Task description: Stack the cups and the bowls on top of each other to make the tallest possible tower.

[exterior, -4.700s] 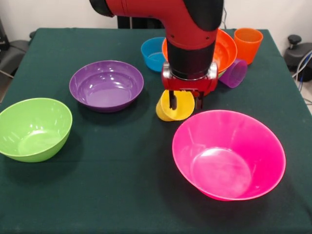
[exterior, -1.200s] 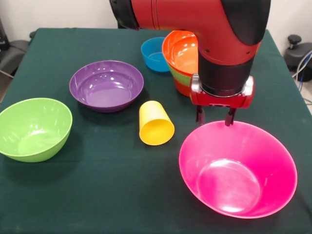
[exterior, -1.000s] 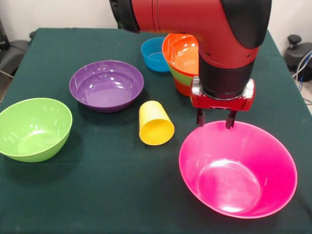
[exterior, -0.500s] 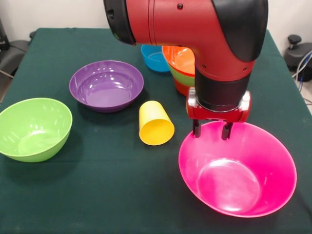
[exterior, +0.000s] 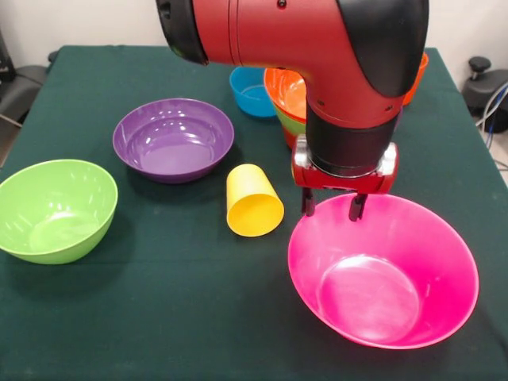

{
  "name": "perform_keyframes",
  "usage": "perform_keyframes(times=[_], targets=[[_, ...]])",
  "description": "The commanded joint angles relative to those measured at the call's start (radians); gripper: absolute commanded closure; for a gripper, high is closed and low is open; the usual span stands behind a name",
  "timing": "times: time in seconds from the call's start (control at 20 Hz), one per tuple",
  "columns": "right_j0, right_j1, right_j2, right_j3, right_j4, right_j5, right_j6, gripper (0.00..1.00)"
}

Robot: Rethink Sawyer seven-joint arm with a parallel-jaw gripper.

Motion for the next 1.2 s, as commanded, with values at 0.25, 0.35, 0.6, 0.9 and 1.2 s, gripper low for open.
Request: perform_keyframes(times=[0.25, 0.35, 0.6, 0.9, 1.2], targets=[[0.005, -0.006, 0.041, -0.032, -0.005, 0.123, 0.102, 0.0], [0.005, 0.021, 0.04, -0.078, -0.008, 0.138, 0.104, 0.0], [0.008, 0.023, 0.033, -0.057, -0.015, 0.096, 0.101, 0.0], [0.003, 0.023, 0.029, -0.01, -0.03, 0.029, 0.083, 0.0], [-0.007, 0.002, 0.021, 0.035, -0.045, 0.0, 0.058, 0.0]])
